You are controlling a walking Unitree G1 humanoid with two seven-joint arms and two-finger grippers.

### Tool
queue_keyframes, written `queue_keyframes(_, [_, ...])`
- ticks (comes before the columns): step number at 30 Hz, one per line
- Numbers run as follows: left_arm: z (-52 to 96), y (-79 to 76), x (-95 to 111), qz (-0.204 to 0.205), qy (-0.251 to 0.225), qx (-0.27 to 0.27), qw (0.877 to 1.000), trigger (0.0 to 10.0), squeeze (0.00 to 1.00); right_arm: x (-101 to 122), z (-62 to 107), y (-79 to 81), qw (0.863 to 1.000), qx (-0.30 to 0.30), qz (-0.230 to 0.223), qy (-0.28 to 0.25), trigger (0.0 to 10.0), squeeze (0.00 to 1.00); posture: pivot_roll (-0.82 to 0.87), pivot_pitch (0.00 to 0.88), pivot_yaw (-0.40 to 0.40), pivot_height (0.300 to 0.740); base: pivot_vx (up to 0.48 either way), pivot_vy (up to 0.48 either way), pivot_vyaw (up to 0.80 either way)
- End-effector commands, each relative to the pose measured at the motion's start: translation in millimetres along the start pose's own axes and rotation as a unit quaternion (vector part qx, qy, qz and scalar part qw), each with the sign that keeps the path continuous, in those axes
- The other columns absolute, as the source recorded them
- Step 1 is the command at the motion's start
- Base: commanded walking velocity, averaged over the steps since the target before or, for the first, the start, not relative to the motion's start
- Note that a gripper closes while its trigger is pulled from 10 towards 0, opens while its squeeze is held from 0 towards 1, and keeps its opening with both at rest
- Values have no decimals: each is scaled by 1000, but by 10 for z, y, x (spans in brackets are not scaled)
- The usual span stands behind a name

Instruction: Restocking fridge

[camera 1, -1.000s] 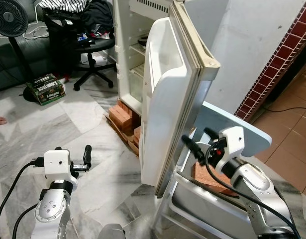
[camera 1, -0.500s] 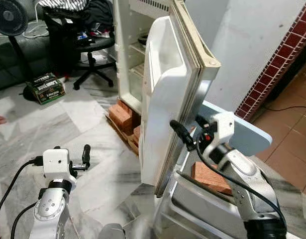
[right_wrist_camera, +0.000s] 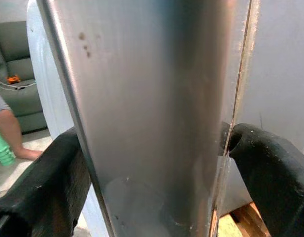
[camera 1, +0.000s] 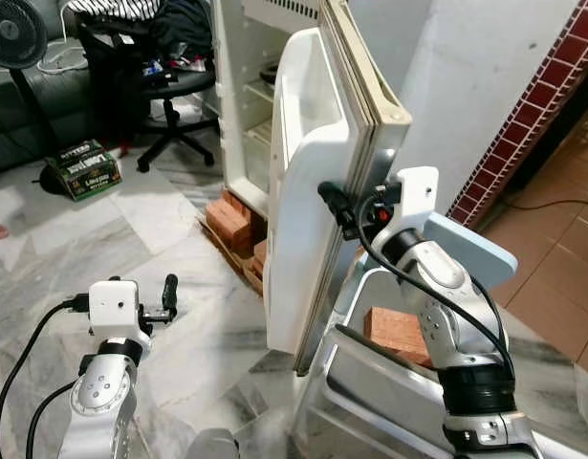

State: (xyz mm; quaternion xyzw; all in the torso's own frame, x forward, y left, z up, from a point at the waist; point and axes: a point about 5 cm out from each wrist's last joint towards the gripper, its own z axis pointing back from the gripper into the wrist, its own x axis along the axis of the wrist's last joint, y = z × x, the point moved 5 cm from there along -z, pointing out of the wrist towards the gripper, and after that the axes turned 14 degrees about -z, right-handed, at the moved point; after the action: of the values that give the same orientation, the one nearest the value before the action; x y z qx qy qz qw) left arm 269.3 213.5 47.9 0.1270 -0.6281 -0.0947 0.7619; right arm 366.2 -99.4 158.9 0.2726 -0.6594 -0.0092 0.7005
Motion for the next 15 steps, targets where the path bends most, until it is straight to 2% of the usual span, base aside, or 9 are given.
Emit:
queue_keyframes(1, [4, -1, -34, -3, 6, 2, 1000, 10000, 0, 386, -42, -104, 997, -36, 14, -71, 10000, 0, 170, 0, -62, 740, 0, 0, 0])
queue_keyframes(7, [-52, -36, -41, -7, 5, -7, 1000, 10000, 0, 471, -203, -234, 989, -119, 47, -80, 10000, 0, 160, 0, -54, 740, 0, 0, 0])
queue_keyframes(8, [-59, -41, -36, -8, 4, -8, 1000, 10000, 0, 441, -230, -172, 991, -107, 23, -73, 10000, 0, 160, 0, -54, 740, 0, 0, 0])
queue_keyframes(10, [-73, -39, -26, -10, 2, -9, 1000, 10000, 0, 350, -247, 448, 991, 63, -114, -36, 10000, 0, 166, 0, -53, 740, 0, 0, 0])
queue_keyframes(11, [-78, -32, -25, -10, 2, -8, 1000, 10000, 0, 346, -158, 793, 971, 161, -177, -13, 10000, 0, 163, 0, -50, 740, 0, 0, 0])
queue_keyframes(12, [-81, -24, -26, -10, 2, -7, 1000, 10000, 0, 451, 138, 1239, 919, 308, -246, 11, 10000, 0, 163, 0, -50, 740, 0, 0, 0])
queue_keyframes(13, [-81, -24, -26, -10, 2, -7, 1000, 10000, 0, 451, 138, 1239, 919, 308, -246, 11, 10000, 0, 163, 0, -50, 740, 0, 0, 0])
queue_keyframes(14, [-84, -10, -28, -9, 2, -6, 1000, 10000, 0, 695, 938, 1733, 792, 538, -285, 45, 10000, 0, 159, 0, -50, 740, 0, 0, 0])
queue_keyframes(15, [-84, -6, -30, -9, 2, -5, 1000, 10000, 0, 746, 1200, 1784, 751, 590, -291, 56, 10000, 0, 157, 0, -49, 740, 0, 0, 0])
